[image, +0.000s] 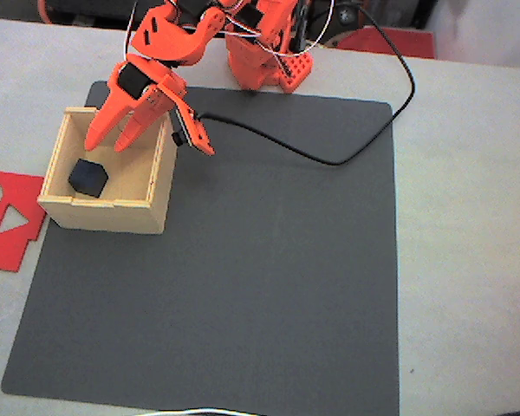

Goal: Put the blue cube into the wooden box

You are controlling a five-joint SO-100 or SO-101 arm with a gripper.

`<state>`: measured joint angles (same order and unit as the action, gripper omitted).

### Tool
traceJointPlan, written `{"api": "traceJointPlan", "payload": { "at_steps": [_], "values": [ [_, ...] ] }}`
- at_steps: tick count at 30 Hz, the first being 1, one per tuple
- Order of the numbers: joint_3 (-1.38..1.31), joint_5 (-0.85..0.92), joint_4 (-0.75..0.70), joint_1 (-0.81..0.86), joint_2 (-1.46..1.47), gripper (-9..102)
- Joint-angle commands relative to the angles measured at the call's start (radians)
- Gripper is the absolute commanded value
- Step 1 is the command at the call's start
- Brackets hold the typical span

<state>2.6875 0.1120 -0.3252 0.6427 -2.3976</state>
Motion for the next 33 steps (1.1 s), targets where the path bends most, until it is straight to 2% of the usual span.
{"api": "traceJointPlan", "payload": {
  "at_steps": [1,6,13,17,22,25,33],
  "values": [
    [-0.008,-0.002,0.008,-0.021,-0.072,3],
    [-0.018,-0.025,0.003,-0.089,-0.285,0],
    [-0.054,-0.017,-0.015,-0.255,-0.818,0],
    [-0.196,-0.034,-0.209,-0.301,-0.942,0],
    [-0.360,-0.049,-0.376,-0.249,-0.942,0],
    [-0.515,-0.106,-0.565,-0.252,-0.942,0],
    [-0.772,-0.152,-0.940,-0.256,-0.942,0]
  ]
}}
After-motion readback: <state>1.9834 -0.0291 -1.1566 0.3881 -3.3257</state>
